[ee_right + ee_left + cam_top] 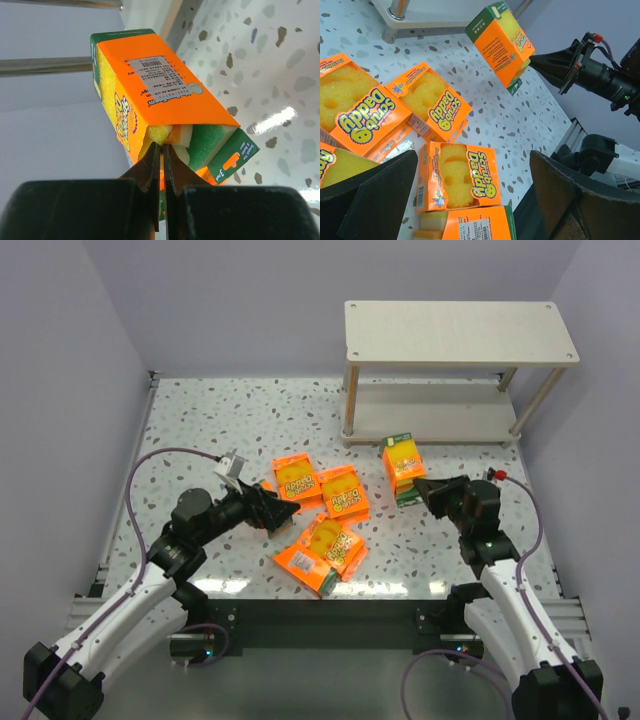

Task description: Place and organize the cleaning sponges onto the shelf

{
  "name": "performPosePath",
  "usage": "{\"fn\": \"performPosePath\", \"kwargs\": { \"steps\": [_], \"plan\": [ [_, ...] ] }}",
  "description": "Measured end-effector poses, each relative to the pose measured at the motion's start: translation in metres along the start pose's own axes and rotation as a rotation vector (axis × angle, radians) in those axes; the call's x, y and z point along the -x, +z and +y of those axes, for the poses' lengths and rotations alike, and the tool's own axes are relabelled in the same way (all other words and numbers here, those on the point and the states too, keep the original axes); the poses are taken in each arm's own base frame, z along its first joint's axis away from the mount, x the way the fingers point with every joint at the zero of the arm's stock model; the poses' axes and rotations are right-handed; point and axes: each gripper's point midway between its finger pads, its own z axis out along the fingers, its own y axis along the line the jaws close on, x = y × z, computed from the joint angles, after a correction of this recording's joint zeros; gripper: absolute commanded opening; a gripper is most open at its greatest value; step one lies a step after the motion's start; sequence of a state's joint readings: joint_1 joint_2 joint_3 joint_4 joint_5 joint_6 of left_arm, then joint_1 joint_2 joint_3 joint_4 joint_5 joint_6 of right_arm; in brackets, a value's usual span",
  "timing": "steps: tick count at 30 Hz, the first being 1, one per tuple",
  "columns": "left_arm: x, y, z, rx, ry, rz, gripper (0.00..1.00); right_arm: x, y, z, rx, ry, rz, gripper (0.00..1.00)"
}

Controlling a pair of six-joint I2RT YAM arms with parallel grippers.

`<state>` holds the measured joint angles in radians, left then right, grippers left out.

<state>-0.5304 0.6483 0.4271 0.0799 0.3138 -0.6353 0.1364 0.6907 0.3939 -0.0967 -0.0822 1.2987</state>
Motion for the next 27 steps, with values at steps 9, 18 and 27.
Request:
{"fn": "performPosePath", "kwargs": {
  "steps": [9, 18, 27],
  "plan": [
    [0.000, 0.000, 0.000, -0.001, 0.000, 0.001, 1.00, 0.022, 0.045, 0.022, 0.025, 0.037, -0.033, 0.00],
    [0.000, -0.007, -0.003, -0.004, 0.002, -0.004, 1.00, 0.099, 0.089, 0.039, 0.018, 0.069, -0.195, 0.00],
    [-0.002, -0.008, -0.002, 0.003, -0.002, 0.006, 1.00, 0.190, 0.134, 0.014, -0.041, 0.069, -0.254, 0.00]
  ]
}}
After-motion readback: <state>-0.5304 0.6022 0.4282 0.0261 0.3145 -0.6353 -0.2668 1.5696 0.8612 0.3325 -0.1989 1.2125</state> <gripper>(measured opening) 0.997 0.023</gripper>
